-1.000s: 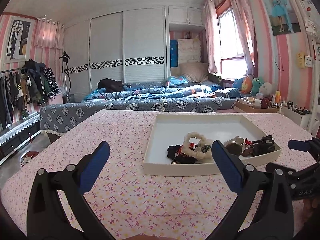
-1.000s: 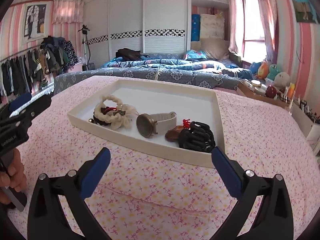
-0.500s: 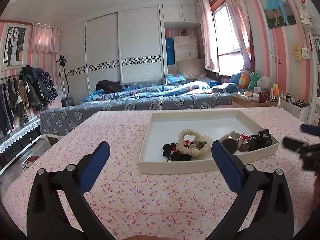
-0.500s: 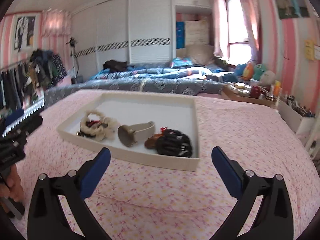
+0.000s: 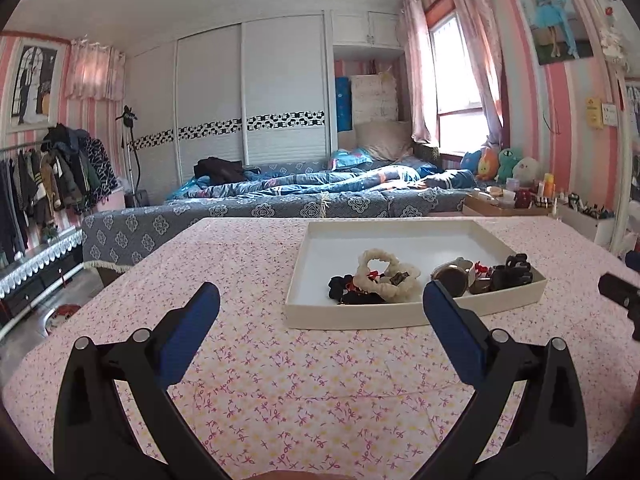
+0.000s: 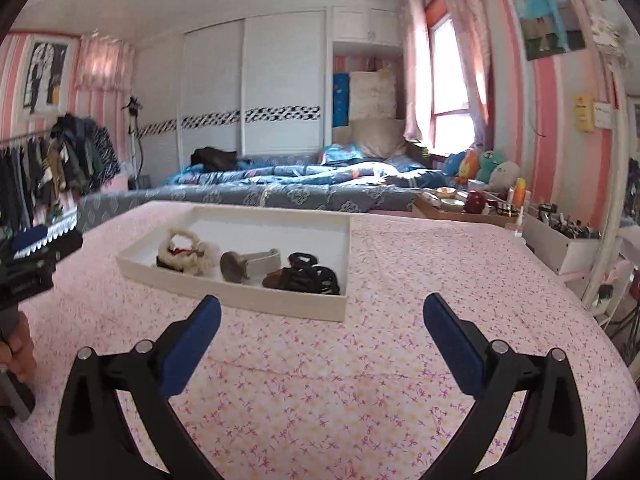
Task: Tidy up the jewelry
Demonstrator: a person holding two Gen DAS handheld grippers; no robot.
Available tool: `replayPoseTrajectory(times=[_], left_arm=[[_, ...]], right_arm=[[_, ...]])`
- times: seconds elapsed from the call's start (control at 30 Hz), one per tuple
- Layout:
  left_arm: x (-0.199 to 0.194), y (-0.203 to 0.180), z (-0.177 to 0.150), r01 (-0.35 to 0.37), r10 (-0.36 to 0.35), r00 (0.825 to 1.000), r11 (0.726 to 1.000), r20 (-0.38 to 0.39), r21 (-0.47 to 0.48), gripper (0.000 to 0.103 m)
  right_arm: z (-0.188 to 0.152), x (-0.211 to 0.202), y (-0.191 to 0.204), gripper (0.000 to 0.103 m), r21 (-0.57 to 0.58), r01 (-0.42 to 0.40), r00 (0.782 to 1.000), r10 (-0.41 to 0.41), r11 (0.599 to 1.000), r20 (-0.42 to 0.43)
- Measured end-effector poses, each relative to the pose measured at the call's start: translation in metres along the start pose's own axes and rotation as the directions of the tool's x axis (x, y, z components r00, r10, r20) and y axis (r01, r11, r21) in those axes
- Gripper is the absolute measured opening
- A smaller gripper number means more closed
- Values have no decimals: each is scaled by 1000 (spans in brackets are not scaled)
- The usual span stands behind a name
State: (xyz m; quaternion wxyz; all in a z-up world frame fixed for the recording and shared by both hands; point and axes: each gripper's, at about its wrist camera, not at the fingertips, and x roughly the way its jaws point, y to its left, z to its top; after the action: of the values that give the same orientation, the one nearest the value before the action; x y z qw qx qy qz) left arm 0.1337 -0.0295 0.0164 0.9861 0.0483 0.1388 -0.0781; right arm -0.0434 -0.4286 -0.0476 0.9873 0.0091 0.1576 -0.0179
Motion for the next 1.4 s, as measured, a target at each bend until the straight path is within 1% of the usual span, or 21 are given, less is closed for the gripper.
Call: replayPoseTrajectory(times=[0.1, 0.23, 0.37, 1.4], left_arm=[[3, -1, 1, 2, -2, 1000, 1000, -8, 10, 100], [3, -3, 1, -3, 3, 1000, 1000, -8, 13, 100], [3, -4, 1, -11, 11, 1000, 1000, -3, 22, 100], [4, -2, 2, -20, 20, 1000, 1000, -6, 10, 100]], right_arm=[[0, -2, -2, 101, 8, 5, 1000, -5, 1000, 9], [-1, -2, 1, 101, -18, 0, 1000, 0, 1000, 5], [-1, -2, -1, 101, 1, 0, 1000, 0, 1000, 4], [-1, -3, 2, 101, -4, 5, 1000, -5, 1000, 5]])
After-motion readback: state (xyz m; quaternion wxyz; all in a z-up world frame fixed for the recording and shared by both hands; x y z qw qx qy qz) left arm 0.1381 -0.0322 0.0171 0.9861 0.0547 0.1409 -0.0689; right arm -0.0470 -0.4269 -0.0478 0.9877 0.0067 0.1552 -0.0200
